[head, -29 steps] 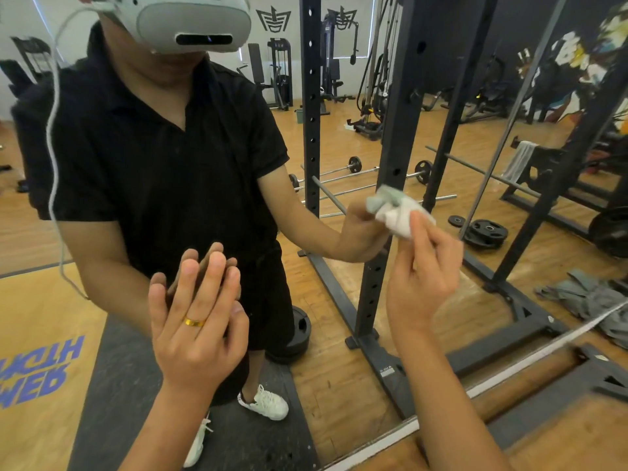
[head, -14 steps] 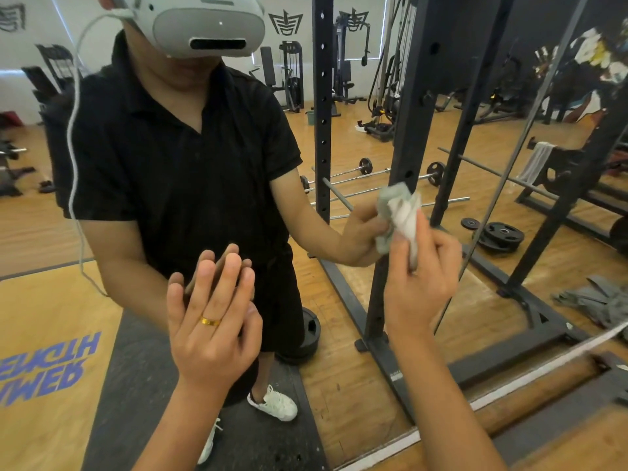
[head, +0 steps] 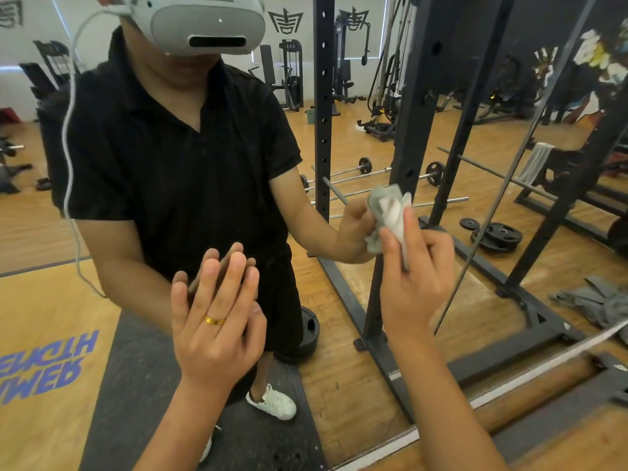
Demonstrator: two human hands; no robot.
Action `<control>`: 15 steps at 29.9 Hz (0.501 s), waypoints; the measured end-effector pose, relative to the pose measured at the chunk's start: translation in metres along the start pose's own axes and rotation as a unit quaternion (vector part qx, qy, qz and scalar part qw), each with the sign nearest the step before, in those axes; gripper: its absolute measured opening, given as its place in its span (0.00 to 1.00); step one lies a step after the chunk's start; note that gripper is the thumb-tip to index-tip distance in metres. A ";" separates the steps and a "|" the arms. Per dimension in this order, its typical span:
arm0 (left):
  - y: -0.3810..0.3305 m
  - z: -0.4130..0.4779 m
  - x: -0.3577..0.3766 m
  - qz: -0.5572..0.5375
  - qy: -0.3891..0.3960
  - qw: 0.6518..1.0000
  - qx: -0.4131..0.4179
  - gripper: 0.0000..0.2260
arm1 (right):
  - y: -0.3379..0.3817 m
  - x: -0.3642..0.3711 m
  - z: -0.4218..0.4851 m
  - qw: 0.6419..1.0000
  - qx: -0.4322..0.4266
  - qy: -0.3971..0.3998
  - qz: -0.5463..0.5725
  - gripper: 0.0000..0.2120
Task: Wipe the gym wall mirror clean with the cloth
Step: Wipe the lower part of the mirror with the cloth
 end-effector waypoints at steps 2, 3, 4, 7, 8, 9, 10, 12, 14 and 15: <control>0.000 -0.001 0.000 -0.002 0.001 1.000 -0.001 0.21 | 0.000 0.000 0.016 0.999 0.021 -0.027 0.003 0.18; 0.000 -0.001 0.000 -0.004 0.002 1.000 -0.002 0.21 | 0.001 0.001 0.017 0.999 0.030 -0.032 0.004 0.18; 0.000 -0.001 0.000 -0.005 0.003 1.000 -0.002 0.21 | 0.002 0.002 0.012 0.999 0.037 -0.028 0.006 0.18; -0.001 0.001 0.000 -0.009 0.004 1.000 -0.003 0.21 | 0.000 0.008 -0.032 0.998 0.061 0.011 0.024 0.18; -0.001 0.001 0.000 -0.012 0.004 1.000 -0.004 0.20 | 0.001 0.011 -0.048 0.998 0.057 0.032 0.023 0.18; -0.001 0.002 0.000 -0.013 0.004 1.000 -0.005 0.20 | 0.003 0.013 -0.058 0.998 0.038 0.049 0.016 0.18; -0.001 0.002 -0.001 -0.014 0.005 1.000 -0.005 0.20 | 0.006 0.015 -0.060 0.998 0.014 0.060 0.008 0.17; 0.000 0.001 -0.001 -0.014 0.004 1.000 -0.004 0.21 | 0.006 0.014 -0.040 0.999 -0.012 0.052 -0.008 0.16; 0.000 0.000 -0.001 -0.014 0.004 1.000 -0.007 0.21 | -0.002 0.007 -0.002 0.999 0.038 0.009 -0.020 0.16; 0.000 0.000 -0.001 -0.013 0.003 1.000 -0.008 0.21 | -0.007 0.005 0.015 0.996 0.082 -0.011 -0.015 0.16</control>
Point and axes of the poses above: each hand's wrist, its own z-axis towards the middle knuckle, its own x-axis out of the palm, y = z × x, the point moved 9 cm from there along z, towards the middle knuckle, and after that the axes turned 6 degrees about -z, right-handed, at the moved point
